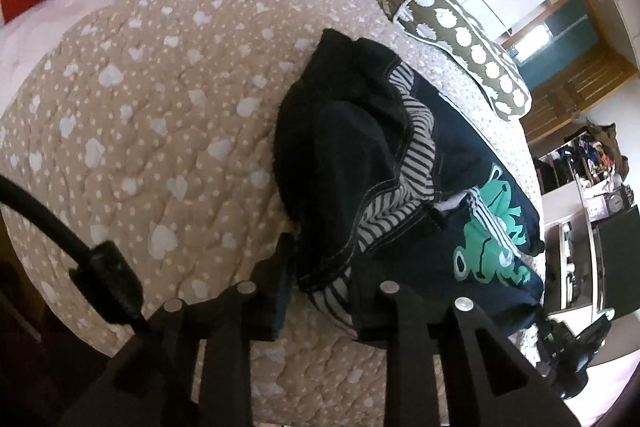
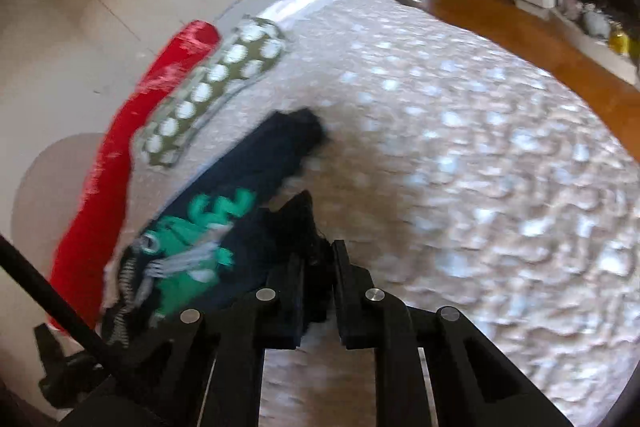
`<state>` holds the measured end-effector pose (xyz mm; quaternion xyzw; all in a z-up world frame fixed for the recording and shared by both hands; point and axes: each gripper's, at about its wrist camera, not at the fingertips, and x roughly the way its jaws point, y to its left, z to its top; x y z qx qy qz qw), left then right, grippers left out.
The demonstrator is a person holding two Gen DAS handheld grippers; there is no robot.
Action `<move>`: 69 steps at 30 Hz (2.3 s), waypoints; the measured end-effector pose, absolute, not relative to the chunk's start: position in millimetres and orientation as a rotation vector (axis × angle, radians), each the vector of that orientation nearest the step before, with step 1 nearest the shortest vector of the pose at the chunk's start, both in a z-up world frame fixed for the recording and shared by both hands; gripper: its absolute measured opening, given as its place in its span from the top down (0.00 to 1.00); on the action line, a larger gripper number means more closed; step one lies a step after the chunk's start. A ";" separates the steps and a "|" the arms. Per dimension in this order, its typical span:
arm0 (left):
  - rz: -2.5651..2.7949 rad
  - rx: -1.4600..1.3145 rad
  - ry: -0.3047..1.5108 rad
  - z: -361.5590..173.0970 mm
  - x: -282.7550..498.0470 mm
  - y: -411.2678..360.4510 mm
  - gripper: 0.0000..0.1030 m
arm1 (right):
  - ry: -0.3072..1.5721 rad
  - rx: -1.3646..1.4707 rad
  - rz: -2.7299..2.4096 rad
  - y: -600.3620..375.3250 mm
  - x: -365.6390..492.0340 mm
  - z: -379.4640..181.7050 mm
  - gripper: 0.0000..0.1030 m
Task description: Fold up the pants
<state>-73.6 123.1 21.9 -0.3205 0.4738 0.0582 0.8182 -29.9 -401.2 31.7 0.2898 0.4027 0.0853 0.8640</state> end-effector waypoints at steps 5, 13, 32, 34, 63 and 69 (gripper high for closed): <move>0.109 -0.713 0.964 35.1 -91.8 135.4 0.74 | 0.842 0.628 0.082 -426.9 -43.9 30.9 0.74; 0.114 -0.579 0.829 82.5 -113.0 127.9 0.59 | 0.741 0.506 0.113 -416.6 -54.5 67.5 0.52; 0.068 -0.384 0.804 144.2 -46.6 114.3 0.36 | 0.767 0.281 0.182 -406.4 3.6 126.1 0.35; 0.066 -0.360 0.801 151.3 -36.2 115.9 0.34 | 0.748 0.242 0.182 -407.4 16.1 141.7 0.29; -0.380 0.082 1.222 11.3 185.1 38.4 0.28 | 1.064 -0.307 0.667 -208.9 201.5 41.7 0.24; -0.366 0.069 1.171 26.1 169.6 30.3 0.92 | 1.081 -0.184 0.744 -210.7 191.7 51.3 0.91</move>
